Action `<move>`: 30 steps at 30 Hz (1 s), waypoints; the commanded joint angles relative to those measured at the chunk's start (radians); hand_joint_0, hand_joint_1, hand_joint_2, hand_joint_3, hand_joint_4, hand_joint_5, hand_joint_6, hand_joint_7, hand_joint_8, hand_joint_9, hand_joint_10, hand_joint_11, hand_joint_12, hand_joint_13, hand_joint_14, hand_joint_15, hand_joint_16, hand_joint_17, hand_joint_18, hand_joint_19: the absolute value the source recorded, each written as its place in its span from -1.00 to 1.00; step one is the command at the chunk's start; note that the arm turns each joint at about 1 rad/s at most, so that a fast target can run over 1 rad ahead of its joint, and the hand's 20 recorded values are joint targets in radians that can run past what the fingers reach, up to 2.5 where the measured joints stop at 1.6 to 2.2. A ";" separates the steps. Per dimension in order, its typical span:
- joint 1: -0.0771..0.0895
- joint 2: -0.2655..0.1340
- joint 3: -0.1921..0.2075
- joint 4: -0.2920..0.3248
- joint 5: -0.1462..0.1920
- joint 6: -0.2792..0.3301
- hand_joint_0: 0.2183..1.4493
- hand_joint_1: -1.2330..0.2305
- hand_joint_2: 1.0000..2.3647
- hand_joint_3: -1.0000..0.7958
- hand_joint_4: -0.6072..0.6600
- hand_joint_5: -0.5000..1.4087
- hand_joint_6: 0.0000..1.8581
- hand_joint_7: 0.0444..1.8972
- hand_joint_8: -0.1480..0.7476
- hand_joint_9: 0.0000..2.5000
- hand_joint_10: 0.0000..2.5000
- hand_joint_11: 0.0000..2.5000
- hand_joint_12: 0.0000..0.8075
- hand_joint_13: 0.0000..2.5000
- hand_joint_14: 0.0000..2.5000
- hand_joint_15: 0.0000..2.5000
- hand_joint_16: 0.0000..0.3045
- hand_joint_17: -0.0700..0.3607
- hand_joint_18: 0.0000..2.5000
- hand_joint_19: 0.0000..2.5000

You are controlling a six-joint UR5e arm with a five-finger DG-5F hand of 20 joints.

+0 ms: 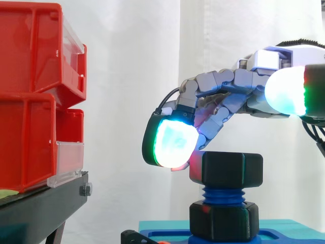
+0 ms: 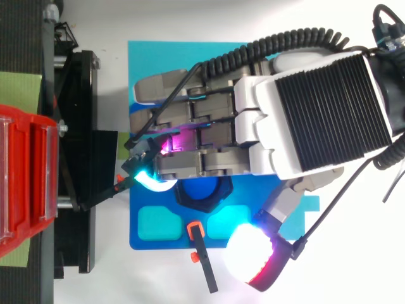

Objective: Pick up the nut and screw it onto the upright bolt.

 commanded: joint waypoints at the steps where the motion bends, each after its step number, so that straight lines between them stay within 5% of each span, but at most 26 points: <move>1: -0.003 0.000 0.000 -0.009 -0.002 0.000 -0.61 0.51 -1.00 -0.44 0.39 -0.51 -0.46 0.30 -0.08 -0.34 -1.00 -1.00 -0.53 -0.52 -1.00 -1.00 -0.90 -0.51 -0.80 -1.00; 20: -0.035 0.000 0.000 -0.014 -0.022 0.000 -0.56 0.49 -1.00 -0.44 0.25 -0.47 -0.46 0.65 -0.04 -0.21 -1.00 -1.00 -0.62 -0.43 -1.00 -1.00 -0.93 -0.57 -0.71 -1.00; 30: -0.058 0.000 0.000 -0.008 -0.046 0.000 -0.55 0.45 -1.00 -0.44 0.15 -0.44 -0.41 0.60 -0.06 -0.08 -1.00 -1.00 -0.70 -0.33 -1.00 -1.00 -0.96 -0.61 -0.60 -1.00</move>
